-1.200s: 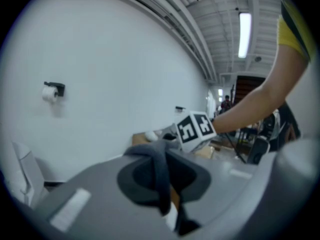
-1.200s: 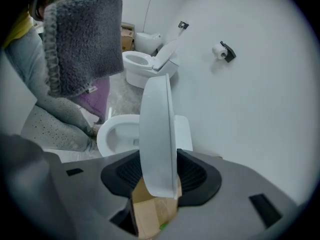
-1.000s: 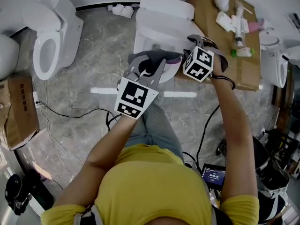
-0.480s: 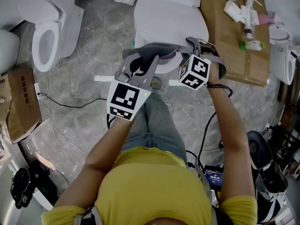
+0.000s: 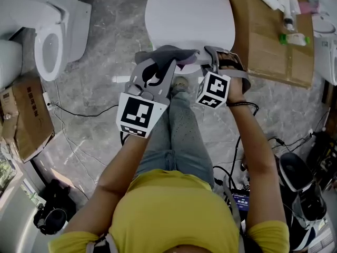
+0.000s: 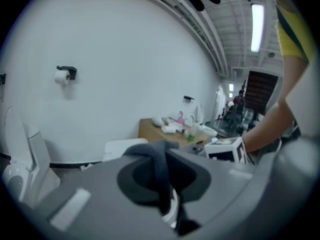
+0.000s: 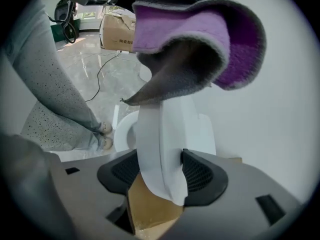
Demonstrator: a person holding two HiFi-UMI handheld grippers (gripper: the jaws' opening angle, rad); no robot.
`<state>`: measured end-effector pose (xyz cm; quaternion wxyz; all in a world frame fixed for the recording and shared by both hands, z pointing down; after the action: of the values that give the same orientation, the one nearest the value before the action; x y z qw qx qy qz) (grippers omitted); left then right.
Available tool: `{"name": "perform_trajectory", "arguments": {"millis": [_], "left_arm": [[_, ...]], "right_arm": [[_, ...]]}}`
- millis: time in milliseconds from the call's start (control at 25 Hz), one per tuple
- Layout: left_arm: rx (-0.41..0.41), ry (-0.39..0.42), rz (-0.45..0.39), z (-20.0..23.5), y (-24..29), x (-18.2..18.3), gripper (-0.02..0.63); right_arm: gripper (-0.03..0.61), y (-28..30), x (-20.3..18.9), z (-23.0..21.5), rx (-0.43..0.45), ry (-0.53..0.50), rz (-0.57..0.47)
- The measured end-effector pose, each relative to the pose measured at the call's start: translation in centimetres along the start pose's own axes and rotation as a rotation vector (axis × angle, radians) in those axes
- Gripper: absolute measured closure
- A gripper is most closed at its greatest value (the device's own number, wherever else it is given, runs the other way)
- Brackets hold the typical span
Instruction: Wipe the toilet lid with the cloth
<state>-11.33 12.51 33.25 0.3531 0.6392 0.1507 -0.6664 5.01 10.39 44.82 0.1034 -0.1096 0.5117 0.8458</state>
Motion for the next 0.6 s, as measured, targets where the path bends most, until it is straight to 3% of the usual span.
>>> {"name": "perform_trajectory", "arguments": {"millis": [400, 600], "left_arm": [[-0.047, -0.007, 0.069, 0.0, 2.3, -2.2, 0.595], [-0.054, -0.021, 0.091, -0.1, 3.1, -4.1, 0.595]], "right_arm": [[0.318, 2.8, -0.7, 5.1, 0.135, 0.103, -0.036], [0.318, 4.8, -1.4, 7.5, 0.141, 0.096, -0.024]]}}
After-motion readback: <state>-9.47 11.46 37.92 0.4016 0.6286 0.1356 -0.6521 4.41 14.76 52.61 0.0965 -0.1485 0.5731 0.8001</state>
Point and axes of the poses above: the fingertips, and each gripper's own axes: y forward along the fingers, z to its left, x out of its top, the point moved 9 cm from there along -y, backward along the fingers, and after that the axes turned 10 degrees about -z, right-handed, at the moved point
